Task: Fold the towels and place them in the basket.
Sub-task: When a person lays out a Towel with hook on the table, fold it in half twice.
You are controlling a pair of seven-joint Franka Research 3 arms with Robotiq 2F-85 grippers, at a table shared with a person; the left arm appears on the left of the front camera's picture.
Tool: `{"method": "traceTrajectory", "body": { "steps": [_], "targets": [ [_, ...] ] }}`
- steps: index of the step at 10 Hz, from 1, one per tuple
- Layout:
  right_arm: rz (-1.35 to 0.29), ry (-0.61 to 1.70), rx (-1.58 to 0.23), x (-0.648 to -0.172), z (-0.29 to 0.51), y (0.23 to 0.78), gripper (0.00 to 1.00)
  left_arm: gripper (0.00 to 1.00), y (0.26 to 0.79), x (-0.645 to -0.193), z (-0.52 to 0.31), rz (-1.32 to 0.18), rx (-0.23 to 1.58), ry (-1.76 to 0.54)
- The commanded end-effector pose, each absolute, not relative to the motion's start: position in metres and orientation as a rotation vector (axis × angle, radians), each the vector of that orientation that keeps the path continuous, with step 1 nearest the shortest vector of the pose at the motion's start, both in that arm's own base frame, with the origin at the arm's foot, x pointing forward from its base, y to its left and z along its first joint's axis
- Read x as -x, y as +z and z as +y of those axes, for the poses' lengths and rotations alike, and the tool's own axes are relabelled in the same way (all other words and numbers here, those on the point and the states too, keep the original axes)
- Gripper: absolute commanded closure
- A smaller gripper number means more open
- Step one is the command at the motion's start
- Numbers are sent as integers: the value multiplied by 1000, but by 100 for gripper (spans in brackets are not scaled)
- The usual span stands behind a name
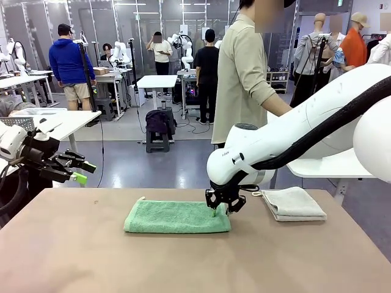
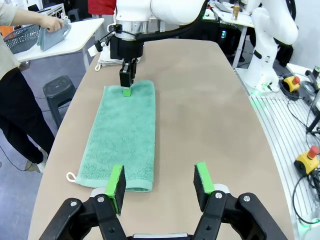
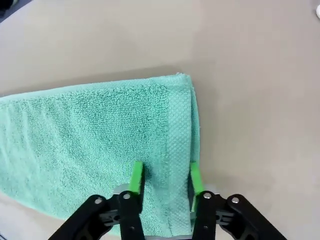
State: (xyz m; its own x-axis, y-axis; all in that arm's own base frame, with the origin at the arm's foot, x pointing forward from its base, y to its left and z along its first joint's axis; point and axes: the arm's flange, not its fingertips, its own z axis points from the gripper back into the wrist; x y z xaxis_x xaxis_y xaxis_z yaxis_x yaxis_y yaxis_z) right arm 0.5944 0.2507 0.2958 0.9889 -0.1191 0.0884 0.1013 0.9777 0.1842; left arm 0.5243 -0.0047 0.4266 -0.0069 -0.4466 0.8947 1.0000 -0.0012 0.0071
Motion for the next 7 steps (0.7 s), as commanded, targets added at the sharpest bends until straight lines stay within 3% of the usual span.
{"method": "traceTrajectory", "body": {
  "steps": [1,2,3,7],
  "targets": [
    [-100,-133,-147,-598,255,295,93,30,427,-520,-5,-859,835,-1402],
    [-99,-131,-144,-598,254,295,78,30,427,-520,-5,-859,835,-1402],
    [-98,-128,-141,-598,254,295,100,30,427,-520,-5,-859,835,-1402],
    [-113,-82,-162,-598,241,296,100,30,427,-520,-5,-859,835,-1402]
  ]
}}
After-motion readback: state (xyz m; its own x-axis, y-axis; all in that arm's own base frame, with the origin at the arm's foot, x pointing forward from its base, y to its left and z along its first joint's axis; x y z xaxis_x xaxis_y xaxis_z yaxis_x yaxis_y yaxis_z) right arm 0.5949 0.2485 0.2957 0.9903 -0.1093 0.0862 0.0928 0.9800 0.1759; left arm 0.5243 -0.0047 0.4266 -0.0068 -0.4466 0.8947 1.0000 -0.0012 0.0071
